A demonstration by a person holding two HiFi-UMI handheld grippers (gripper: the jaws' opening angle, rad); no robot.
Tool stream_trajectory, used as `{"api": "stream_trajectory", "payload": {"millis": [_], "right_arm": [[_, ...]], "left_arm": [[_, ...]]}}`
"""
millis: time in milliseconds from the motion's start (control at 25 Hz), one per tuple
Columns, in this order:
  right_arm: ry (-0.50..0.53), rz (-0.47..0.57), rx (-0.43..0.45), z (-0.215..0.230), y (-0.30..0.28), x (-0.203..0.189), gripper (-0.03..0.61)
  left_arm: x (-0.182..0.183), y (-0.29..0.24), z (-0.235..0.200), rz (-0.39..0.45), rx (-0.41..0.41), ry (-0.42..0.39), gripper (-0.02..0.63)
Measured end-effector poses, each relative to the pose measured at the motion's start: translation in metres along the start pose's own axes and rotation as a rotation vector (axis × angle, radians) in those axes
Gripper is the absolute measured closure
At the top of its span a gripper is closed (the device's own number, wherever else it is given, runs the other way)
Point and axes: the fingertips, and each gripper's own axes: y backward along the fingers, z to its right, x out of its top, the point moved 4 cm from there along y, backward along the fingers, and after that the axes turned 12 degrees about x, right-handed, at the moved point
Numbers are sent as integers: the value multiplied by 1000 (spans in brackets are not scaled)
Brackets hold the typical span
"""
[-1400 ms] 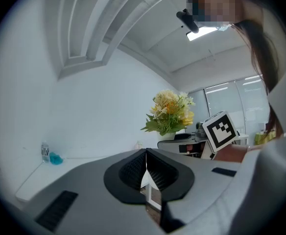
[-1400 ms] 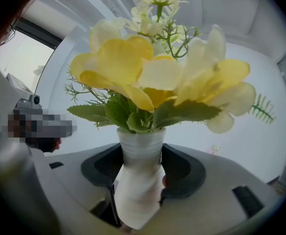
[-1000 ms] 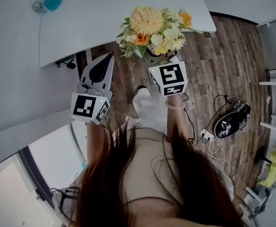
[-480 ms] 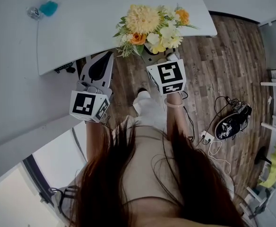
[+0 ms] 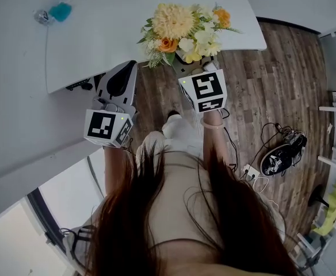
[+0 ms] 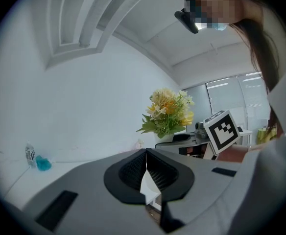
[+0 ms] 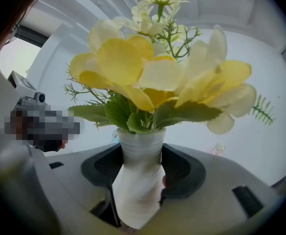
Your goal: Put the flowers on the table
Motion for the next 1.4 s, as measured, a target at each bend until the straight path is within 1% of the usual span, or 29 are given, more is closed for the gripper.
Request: {"api": "stream_trajectory", "payload": {"millis": [200,480,720,1000,1400], "right_arm": [[-2,4,20,2,-3,-1,322],[4,1,37,-2,-6,-1,322],[18,-10,37,5,-11,-1,322],[16,-16,27,19,-22,-1,322],[-5,-33,34,36,-41,-8,322]], "left_arm": [[1,1,-2,-4,34,-3,609],[3,4,-8,10,58,0,611],[1,-4,-12,13,59,10,611],[7,-22,-17,29,40,20,610],[6,-46,-25,8,37,20,611]]}}
